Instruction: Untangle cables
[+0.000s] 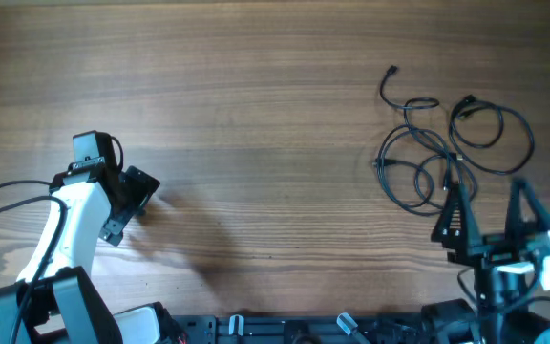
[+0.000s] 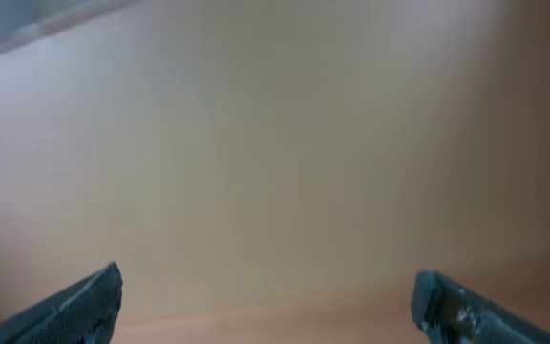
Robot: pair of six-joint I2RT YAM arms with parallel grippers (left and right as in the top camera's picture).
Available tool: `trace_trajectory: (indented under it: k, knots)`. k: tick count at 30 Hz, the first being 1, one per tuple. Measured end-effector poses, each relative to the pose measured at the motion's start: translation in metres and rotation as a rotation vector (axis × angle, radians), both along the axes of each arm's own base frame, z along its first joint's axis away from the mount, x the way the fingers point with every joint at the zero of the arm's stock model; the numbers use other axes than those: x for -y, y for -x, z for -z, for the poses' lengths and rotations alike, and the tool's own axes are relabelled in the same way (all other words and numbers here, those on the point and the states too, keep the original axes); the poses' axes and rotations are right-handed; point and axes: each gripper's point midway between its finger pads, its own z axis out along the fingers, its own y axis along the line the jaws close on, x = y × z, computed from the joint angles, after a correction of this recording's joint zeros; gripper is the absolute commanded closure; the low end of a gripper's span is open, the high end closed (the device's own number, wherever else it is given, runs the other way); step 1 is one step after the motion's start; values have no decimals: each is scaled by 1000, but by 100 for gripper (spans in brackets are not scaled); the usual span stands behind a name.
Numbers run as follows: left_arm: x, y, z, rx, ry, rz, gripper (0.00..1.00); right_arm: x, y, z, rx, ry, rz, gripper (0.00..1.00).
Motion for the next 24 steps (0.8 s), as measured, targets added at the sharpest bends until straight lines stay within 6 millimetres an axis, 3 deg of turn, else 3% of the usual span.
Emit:
trace_trajectory:
  k: [3,7,14,18,21,24]
  knots:
    - [0,0,0,0,0,0,0,-13,12,-29,231,77,-40,0]
    - [0,0,0,0,0,0,0,-24,23,-36,400,159,-55,0]
    - [0,0,0,0,0,0,0,-33,-7,25,332,208,-67,0]
    - [0,0,0,-1,0,0,0,-33,-7,35,362,204,-61,0]
    - [0,0,0,-1,0,0,0,-35,-18,51,287,214,-69,0]
    - [0,0,0,0,0,0,0,-39,-40,94,98,242,-92,0]
